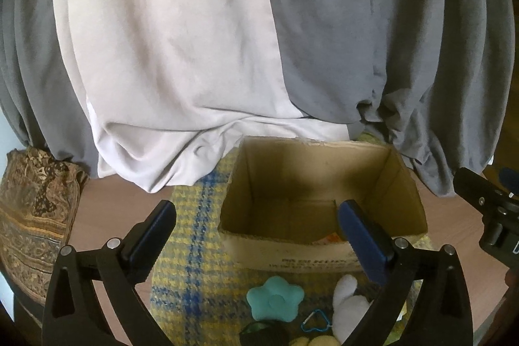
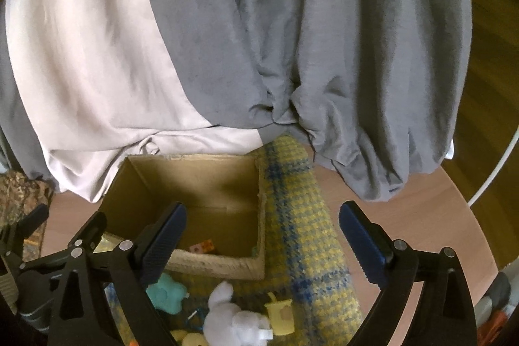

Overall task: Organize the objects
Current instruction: 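Move both tools back toward the remaining toys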

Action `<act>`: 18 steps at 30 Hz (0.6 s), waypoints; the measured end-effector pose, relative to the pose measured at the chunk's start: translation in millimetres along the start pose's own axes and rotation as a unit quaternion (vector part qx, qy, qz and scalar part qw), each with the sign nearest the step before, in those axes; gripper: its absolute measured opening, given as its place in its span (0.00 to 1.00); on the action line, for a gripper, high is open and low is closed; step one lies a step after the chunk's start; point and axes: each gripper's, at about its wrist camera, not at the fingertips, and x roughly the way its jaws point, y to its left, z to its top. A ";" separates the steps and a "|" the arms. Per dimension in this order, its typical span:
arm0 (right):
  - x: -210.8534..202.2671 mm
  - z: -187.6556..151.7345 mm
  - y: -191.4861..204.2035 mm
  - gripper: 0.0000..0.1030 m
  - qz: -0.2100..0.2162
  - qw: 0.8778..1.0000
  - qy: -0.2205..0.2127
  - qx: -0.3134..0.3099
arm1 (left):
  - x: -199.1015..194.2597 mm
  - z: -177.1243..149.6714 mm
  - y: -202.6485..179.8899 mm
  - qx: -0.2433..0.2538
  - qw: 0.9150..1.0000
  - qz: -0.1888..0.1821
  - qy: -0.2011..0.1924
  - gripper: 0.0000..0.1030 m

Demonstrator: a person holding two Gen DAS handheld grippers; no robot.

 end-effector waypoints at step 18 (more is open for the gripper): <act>-35.2 -50.5 -17.0 0.93 0.001 1.000 -0.003 0.009 | -36.5 -49.3 -16.4 0.017 1.000 0.008 -0.019 0.99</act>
